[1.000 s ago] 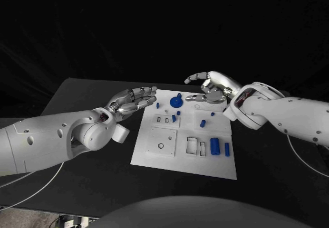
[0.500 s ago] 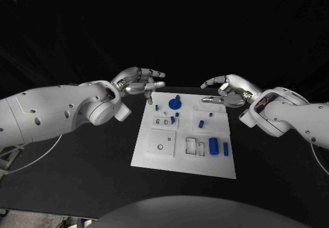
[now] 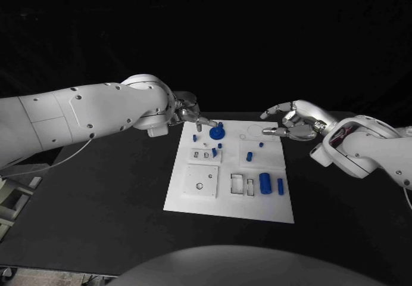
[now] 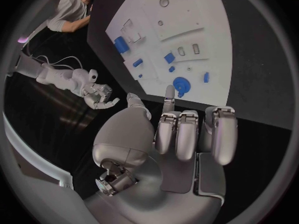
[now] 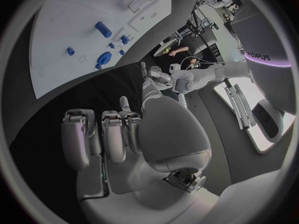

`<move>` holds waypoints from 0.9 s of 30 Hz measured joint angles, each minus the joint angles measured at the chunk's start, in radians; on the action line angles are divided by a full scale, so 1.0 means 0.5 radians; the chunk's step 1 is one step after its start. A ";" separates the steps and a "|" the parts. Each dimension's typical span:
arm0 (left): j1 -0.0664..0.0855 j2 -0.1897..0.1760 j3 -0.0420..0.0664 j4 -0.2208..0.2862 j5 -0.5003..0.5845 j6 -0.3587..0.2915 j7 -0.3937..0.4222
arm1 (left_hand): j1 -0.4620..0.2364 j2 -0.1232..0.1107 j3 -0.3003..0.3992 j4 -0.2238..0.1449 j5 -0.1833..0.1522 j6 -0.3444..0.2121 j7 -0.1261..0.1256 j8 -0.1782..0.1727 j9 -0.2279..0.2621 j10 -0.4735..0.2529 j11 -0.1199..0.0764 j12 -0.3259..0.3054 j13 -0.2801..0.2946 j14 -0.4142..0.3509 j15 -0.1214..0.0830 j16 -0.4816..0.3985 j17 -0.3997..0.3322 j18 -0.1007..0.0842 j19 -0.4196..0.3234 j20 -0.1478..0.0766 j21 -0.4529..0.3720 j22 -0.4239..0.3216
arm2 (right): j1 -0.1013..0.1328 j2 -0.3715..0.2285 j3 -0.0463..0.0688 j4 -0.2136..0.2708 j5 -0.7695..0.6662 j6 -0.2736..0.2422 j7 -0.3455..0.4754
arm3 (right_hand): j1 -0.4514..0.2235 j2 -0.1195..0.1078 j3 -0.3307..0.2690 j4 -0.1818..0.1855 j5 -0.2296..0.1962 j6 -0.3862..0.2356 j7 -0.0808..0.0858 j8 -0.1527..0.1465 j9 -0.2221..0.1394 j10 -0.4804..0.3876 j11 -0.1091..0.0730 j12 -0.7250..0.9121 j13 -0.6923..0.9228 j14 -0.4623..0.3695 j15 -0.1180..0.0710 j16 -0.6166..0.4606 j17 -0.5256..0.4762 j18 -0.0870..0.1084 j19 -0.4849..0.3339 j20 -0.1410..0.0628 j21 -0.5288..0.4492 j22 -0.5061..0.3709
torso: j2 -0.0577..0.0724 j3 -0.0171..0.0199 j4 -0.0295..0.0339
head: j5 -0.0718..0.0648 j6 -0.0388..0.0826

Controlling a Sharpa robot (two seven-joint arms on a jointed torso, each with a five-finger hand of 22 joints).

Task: Assemble the parts on the task board

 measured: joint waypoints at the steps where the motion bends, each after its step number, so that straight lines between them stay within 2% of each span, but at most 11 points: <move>1: 0.000 0.026 0.000 -0.017 -0.018 0.042 -0.058 | -0.011 0.012 0.000 0.000 0.015 0.023 -0.003 0.001 0.008 0.000 0.000 0.000 0.000 0.000 0.000 0.000 0.000 0.000 0.000 0.000 0.000 0.000 | -0.001 -0.007 -0.001 0.001 -0.001 0.006 -0.003 | 0.000 0.000 0.000 0.000 0.006 0.006 0.006 0.000 -0.002 0.000 0.000 0.000 0.000 0.000 0.000 0.000 0.000 0.000 0.004 0.004 0.000 0.000 | 0.000 0.0002 -0.002 | -0.002 0.000; 6: 0.000 0.172 0.001 -0.119 -0.023 0.231 -0.325 | -0.036 0.038 0.006 0.006 0.133 0.096 -0.027 0.001 0.041 -0.002 -0.021 0.000 0.000 0.002 -0.026 0.000 0.000 0.000 0.007 -0.007 0.000 0.000 | -0.005 -0.033 -0.007 0.002 -0.003 0.037 -0.021 | 0.000 0.000 0.000 0.000 0.008 0.022 0.010 0.000 -0.008 0.000 0.000 0.000 0.000 0.000 0.000 0.000 0.000 0.000 0.007 0.007 0.000 0.000 | -0.002 0.0002 -0.005 | -0.010 0.000; 9: -0.003 0.254 0.003 -0.197 0.000 0.311 -0.424 | -0.012 0.064 0.022 0.000 0.240 0.125 -0.038 -0.016 0.061 -0.001 -0.037 0.000 0.000 0.003 -0.040 0.000 0.000 0.001 0.004 -0.025 0.000 0.000 | -0.006 -0.030 -0.008 0.001 -0.004 0.052 -0.031 | 0.000 0.000 -0.004 0.004 0.008 0.024 0.011 0.000 -0.008 0.000 0.000 0.000 0.000 0.000 0.000 0.000 0.000 0.000 0.007 0.007 0.000 0.000 | -0.005 0.0002 -0.006 | 0.001 0.000; 11: -0.008 0.311 0.003 -0.259 0.026 0.364 -0.484 | 0.000 0.076 0.026 -0.004 0.282 0.133 -0.043 -0.031 0.069 -0.004 -0.040 0.000 0.000 0.000 -0.043 0.000 0.000 0.001 0.004 -0.025 0.000 0.000 | -0.006 -0.025 -0.008 0.000 -0.004 0.063 -0.038 | 0.000 0.000 -0.006 0.006 0.008 0.024 0.011 0.000 -0.010 0.000 0.000 0.000 0.000 0.000 0.000 0.000 0.000 0.000 0.007 0.007 0.000 0.000 | -0.006 0.0002 -0.006 | 0.006 0.000; 15: -0.020 0.389 0.005 -0.356 0.077 0.438 -0.550 | 0.016 0.091 0.037 -0.008 0.320 0.141 -0.050 -0.048 0.079 -0.004 -0.039 0.000 0.000 0.000 -0.043 0.000 0.000 0.001 0.011 -0.032 0.000 0.000 | -0.006 -0.013 -0.008 -0.003 -0.005 0.084 -0.053 | 0.000 0.000 -0.006 0.006 0.008 0.031 0.018 0.000 -0.011 -0.001 0.001 0.000 0.000 0.000 0.000 0.000 0.000 0.000 0.007 0.007 0.000 0.000 | -0.007 0.0002 -0.007 | 0.014 0.000; 21: -0.044 0.491 0.006 -0.475 0.149 0.522 -0.597 | 0.055 0.100 0.050 0.000 0.396 0.141 -0.050 -0.095 0.090 -0.004 -0.039 0.000 -0.001 0.000 -0.043 0.000 -0.001 0.001 0.004 -0.040 0.000 0.000 | -0.006 -0.006 -0.009 -0.013 -0.005 0.118 -0.077 | -0.029 0.029 -0.025 0.026 0.008 0.031 0.018 0.000 -0.024 -0.001 0.015 0.000 0.000 0.000 0.000 0.000 0.000 0.000 0.007 0.007 0.000 0.000 | -0.011 -0.0010 -0.006 | 0.021 0.000; 24: -0.056 0.529 0.007 -0.519 0.182 0.554 -0.608 | 0.055 0.099 0.050 0.000 0.410 0.141 -0.050 -0.102 0.093 -0.004 -0.039 0.000 -0.001 0.000 -0.043 0.000 -0.001 0.001 0.004 -0.040 0.007 -0.001 | -0.007 0.000 -0.010 -0.022 -0.005 0.133 -0.087 | -0.029 0.029 -0.025 0.025 0.008 0.031 0.018 0.000 -0.024 0.000 0.015 0.000 0.000 0.000 0.000 0.000 0.000 0.000 0.007 0.007 -0.008 -0.001 | -0.013 -0.0012 -0.005 | 0.025 0.000; 25: -0.062 0.543 0.008 -0.537 0.197 0.565 -0.612 | 0.055 0.099 0.050 -0.001 0.411 0.141 -0.050 -0.109 0.093 -0.004 -0.039 0.000 -0.001 0.000 -0.043 0.000 -0.001 -0.001 0.004 -0.039 0.008 -0.001 | -0.007 0.002 -0.011 -0.024 -0.004 0.140 -0.090 | -0.029 0.029 -0.025 0.025 0.008 0.031 0.018 0.000 -0.024 0.000 0.015 0.000 0.000 0.000 0.000 0.000 -0.001 0.000 0.007 0.007 -0.008 -0.001 | -0.013 -0.0021 -0.006 | 0.028 0.000; 26: -0.067 0.555 0.008 -0.553 0.208 0.573 -0.614 | 0.055 0.099 0.055 -0.006 0.420 0.141 -0.050 -0.109 0.094 -0.004 -0.039 0.000 -0.001 0.000 -0.043 0.000 -0.001 -0.022 0.004 -0.039 0.008 -0.001 | -0.007 0.003 -0.011 -0.025 -0.004 0.144 -0.092 | -0.029 0.029 -0.025 0.026 0.008 0.031 0.018 0.000 -0.024 0.000 0.015 0.000 0.000 0.000 0.000 0.000 0.000 0.000 0.007 0.007 -0.008 -0.001 | -0.014 -0.0023 -0.006 | 0.030 0.000; 27: -0.071 0.565 0.008 -0.567 0.218 0.581 -0.616 | 0.063 0.107 0.055 -0.006 0.422 0.141 -0.050 -0.115 0.096 -0.004 -0.039 0.000 0.000 0.000 -0.043 0.000 -0.001 -0.022 0.004 -0.039 0.007 -0.001 | -0.007 0.005 -0.011 -0.026 -0.004 0.148 -0.094 | -0.029 0.029 -0.025 0.025 0.008 0.031 0.019 0.000 -0.024 0.000 0.015 0.000 0.000 0.000 0.000 0.000 -0.001 0.000 0.007 0.007 -0.008 -0.001 | -0.014 -0.0021 -0.006 | 0.033 0.000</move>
